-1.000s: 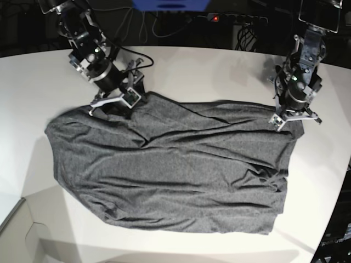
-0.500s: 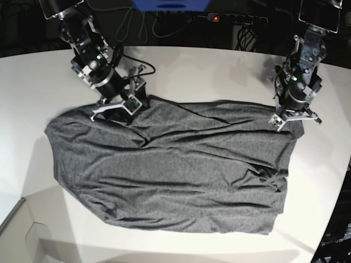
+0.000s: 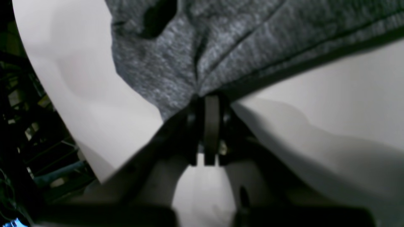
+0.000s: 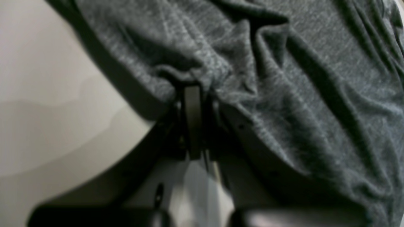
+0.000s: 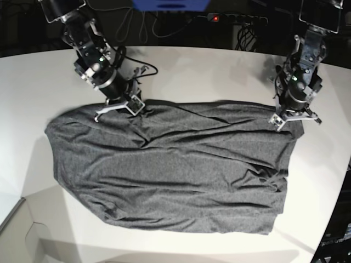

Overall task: Layout the t-shirt on the table in an organized manner, then fold the t-shirt properly
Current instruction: 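Pull the collar edge with both grippers away from the hem to flatten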

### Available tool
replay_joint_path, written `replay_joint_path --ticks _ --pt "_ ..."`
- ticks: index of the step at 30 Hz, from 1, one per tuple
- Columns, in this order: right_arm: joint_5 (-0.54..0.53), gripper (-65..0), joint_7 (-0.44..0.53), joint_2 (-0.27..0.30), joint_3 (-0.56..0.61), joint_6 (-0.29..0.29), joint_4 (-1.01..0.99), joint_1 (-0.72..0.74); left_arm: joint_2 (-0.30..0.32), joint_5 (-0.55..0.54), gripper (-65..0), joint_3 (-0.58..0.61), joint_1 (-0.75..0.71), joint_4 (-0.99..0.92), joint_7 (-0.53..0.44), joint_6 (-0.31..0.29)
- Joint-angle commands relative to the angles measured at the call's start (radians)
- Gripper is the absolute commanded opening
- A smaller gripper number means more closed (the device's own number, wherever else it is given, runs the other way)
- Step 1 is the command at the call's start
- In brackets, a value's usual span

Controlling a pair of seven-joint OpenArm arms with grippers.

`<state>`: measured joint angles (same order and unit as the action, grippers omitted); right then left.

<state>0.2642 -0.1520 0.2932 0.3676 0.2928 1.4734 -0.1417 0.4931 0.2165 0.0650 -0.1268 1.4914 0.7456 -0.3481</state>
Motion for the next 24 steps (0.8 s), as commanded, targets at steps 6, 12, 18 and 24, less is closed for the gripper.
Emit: replay_joint_path --ticks 6,12,18,24 --pt "0.013 -65.0 -0.031 0.056 -0.028 0.001 0.184 -0.114 0.037 -0.021 -64.8 -0.008 -0.020 0.088 0.032 -0.036" --pt "0.013 -65.0 -0.031 0.054 -0.080 0.003 0.309 -0.200 0.043 -0.021 -64.8 -0.008 -0.052 0.139 0.032 -0.036" --pt "0.013 -65.0 -0.031 0.059 -0.120 0.004 0.376 -0.284 0.060 -0.021 -64.8 -0.043 -0.107 0.208 0.033 -0.036" --pt "0.013 -65.0 -0.031 0.061 -0.121 0.004 0.385 -0.332 0.082 -0.019 -64.8 -0.064 -0.132 0.243 0.033 -0.038"
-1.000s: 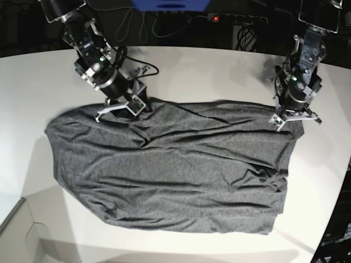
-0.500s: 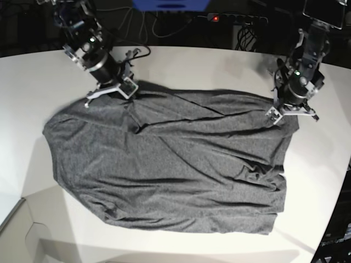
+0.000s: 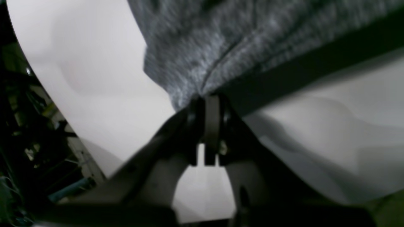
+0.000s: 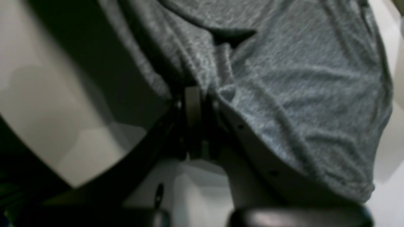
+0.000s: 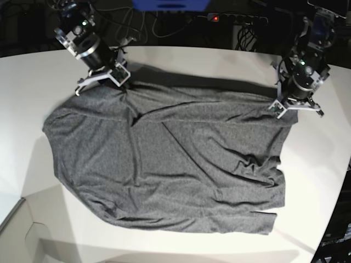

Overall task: Layout the t-shirt on the table in an organized manner, then fold the t-shirt properly
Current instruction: 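Pull the collar edge with both grippers away from the hem to flatten, then lower the left gripper onto the shirt's side edge and grasp it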

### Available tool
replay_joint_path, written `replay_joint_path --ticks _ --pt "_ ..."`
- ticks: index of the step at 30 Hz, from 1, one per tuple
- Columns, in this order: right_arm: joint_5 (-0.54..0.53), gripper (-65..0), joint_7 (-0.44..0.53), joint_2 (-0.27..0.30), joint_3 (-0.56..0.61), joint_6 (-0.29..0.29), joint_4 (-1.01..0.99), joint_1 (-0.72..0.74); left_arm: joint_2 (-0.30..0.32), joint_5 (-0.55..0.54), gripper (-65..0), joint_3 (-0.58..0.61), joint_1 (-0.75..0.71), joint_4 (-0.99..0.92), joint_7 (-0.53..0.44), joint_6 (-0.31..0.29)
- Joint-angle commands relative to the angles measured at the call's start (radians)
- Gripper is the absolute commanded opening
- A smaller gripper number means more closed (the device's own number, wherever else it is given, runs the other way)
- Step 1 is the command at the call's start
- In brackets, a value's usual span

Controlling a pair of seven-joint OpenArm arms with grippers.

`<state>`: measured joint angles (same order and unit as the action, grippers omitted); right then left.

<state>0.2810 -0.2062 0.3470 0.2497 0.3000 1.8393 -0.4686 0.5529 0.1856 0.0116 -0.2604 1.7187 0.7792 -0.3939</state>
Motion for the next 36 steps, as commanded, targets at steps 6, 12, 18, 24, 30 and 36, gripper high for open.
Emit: replay_joint_path --ticks 6,12,18,24,30,36 --pt "-0.004 -65.0 0.024 0.022 -0.002 -0.003 0.059 -0.049 0.043 0.012 -64.8 -0.011 -0.043 0.073 0.001 0.008" --pt "-0.004 -65.0 0.027 0.040 0.000 -0.003 0.092 -0.091 0.097 0.015 -64.8 -0.012 -0.093 0.123 0.009 0.008" --pt "-0.004 -65.0 0.027 0.037 0.004 -0.003 0.090 -0.109 0.115 0.119 -64.8 -0.012 -0.155 0.139 0.009 0.008" --pt "-0.006 -65.0 0.027 0.034 0.010 -0.003 0.089 -0.114 0.114 0.174 -64.8 -0.014 -0.175 0.140 0.009 0.008" --pt "-0.006 -65.0 0.024 0.040 0.052 -0.003 0.089 -0.114 0.117 0.174 -64.8 -0.014 -0.165 0.140 0.006 0.008" --pt "-0.006 -65.0 0.024 0.037 0.044 -0.003 0.092 -0.100 0.114 0.167 -64.8 -0.006 -0.104 0.140 0.000 0.008"
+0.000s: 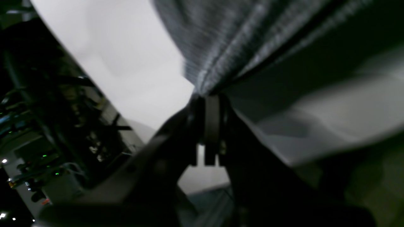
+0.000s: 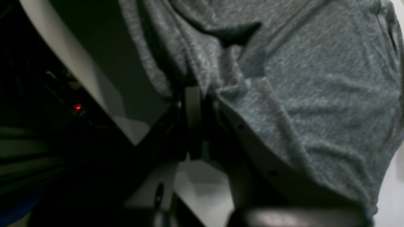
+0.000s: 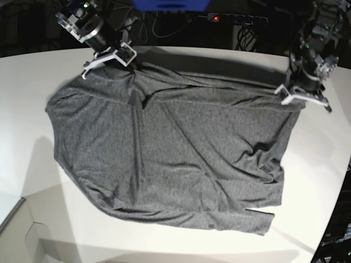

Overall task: Layout the t-shirt on the table in an organized manner, then fold the t-shirt properly
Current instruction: 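Lower the left gripper onto the shirt's side edge and grasp it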

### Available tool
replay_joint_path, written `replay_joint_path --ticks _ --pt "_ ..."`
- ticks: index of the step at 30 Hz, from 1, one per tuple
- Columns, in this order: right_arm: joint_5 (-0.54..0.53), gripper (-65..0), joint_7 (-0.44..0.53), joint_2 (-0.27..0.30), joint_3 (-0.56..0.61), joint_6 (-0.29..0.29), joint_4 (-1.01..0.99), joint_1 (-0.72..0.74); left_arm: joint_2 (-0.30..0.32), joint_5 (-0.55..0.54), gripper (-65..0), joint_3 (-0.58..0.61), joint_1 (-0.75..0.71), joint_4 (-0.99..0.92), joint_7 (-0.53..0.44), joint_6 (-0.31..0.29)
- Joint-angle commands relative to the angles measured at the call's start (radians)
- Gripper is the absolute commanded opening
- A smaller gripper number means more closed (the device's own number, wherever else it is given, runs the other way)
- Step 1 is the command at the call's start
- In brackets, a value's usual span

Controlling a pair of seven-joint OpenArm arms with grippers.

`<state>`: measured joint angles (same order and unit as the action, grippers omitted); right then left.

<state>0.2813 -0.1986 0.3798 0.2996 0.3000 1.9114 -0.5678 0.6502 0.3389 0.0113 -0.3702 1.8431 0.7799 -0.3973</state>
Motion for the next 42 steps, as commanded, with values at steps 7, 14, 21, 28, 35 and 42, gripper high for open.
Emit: replay_joint_path --ticks 7,14,21,28,35,42 --pt "-0.006 -65.0 0.020 0.002 -0.001 -0.003 0.020 0.052 0.013 0.010 -64.8 0.019 0.107 0.008 -0.004 -0.062" --pt "-0.007 -65.0 0.015 0.002 -0.001 -0.002 0.013 0.131 -0.030 0.019 -64.8 0.026 0.207 -0.043 -0.004 -0.168" --pt "-0.009 -65.0 0.014 0.002 0.000 0.005 -0.063 0.225 -0.030 0.016 -64.8 0.098 0.339 -0.161 -0.010 -0.170" --pt "-0.006 -65.0 0.014 -0.025 -0.010 0.156 -0.155 0.299 -0.053 0.019 -64.8 0.105 0.428 -0.240 -0.092 -0.170" --pt "-0.006 -65.0 0.000 -0.026 -0.007 0.156 -0.155 0.345 -0.068 0.016 -64.8 0.105 0.458 -0.299 -0.095 -0.170" --pt "-0.007 -65.0 -0.054 -0.028 -0.001 0.158 -0.183 0.417 -0.071 0.013 -64.8 0.143 0.485 -0.331 -0.096 -0.170"
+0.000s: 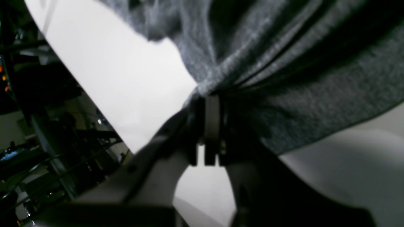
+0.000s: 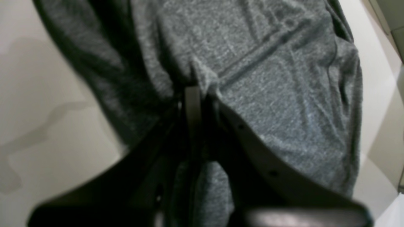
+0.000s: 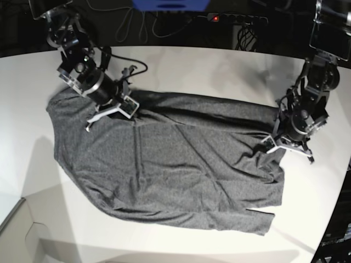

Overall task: Layout the t-shirt on the table in an organized manner, then fold the t-shirt properly
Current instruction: 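Lower the left gripper onto the shirt's side edge and grasp it, then lift the shirt edges with both grippers toward the arms' bases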

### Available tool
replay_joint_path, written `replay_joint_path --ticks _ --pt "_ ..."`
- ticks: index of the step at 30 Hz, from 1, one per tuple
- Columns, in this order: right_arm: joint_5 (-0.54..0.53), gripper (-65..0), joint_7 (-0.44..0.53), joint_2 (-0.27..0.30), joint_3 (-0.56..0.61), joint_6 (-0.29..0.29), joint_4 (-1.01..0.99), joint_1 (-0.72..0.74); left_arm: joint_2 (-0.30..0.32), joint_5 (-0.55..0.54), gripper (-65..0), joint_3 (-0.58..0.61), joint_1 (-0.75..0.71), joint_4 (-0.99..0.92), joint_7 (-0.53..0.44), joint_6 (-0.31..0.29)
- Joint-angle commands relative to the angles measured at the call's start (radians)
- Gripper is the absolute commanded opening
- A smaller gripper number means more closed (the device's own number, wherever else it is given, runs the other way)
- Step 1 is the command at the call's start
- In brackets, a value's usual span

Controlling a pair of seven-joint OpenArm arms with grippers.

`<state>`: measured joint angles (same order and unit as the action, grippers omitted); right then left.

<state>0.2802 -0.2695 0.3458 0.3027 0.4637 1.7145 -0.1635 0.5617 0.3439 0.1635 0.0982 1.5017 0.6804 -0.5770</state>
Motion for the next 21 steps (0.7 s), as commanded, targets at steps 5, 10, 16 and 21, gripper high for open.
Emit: replay_joint_path --ticks 5,10,16,21 --pt "-0.006 -65.0 0.017 -0.014 -0.004 -0.006 -0.044 0.046 -0.018 0.014 -64.8 -0.009 0.045 -0.040 -0.040 0.010" --pt "-0.006 -65.0 0.006 -0.014 -0.009 -0.006 -0.051 0.054 -0.018 0.014 -64.8 -0.012 0.058 -0.106 -0.087 0.013" --pt "-0.006 -65.0 0.005 -0.015 -0.006 -0.006 -0.055 0.078 -0.018 0.014 -64.8 -0.012 0.094 -0.117 -0.098 0.013" --pt "-0.006 -65.0 0.003 -0.015 -0.004 -0.006 -0.058 0.088 -0.019 0.014 -64.8 -0.009 0.105 -0.120 -0.098 0.013"
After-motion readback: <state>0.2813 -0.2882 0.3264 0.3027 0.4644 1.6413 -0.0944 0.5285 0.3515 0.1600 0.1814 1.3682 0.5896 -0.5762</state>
